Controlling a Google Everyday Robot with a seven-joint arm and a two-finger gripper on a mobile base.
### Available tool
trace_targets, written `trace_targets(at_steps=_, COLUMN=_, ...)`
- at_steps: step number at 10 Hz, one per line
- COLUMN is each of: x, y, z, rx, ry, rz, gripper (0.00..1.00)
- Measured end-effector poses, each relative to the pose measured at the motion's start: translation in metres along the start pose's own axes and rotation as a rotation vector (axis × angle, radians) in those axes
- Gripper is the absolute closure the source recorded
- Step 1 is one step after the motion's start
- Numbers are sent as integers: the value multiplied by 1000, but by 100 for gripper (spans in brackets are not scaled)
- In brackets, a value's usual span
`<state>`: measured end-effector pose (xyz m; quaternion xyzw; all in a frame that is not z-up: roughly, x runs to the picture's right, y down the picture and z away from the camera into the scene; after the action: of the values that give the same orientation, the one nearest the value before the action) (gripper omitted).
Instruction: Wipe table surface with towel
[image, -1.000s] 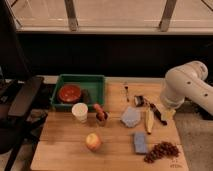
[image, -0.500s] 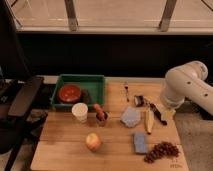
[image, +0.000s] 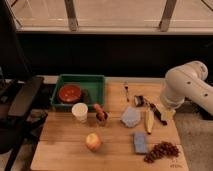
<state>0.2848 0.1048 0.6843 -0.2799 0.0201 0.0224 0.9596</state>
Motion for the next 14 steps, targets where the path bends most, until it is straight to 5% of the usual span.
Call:
trace_targets(at_steps=3, x=0, y=-1, z=-1, rx=10, ry=-2, rz=-3, gripper=35)
trace_targets(at_steps=5, x=-9, y=-7, z=-11, rx=70, ry=-26, rz=-112, gripper=35)
trace_targets(at_steps=6, x=-27, y=-13, z=-14, rx=85, ry=-44, rz=-220, gripper=35)
trace_targets(at_steps=9, x=-82, y=-24, z=10, rx=86, ry=-74, rz=-384, gripper=35)
trace_targets(at_steps=11, x=-96, y=-26, z=31, rx=66, ry=-100, rz=-413, gripper=35)
trace_targets(at_steps=14, x=-95, y=-26, z=31, rx=66, ry=-97, rz=-412, gripper=35)
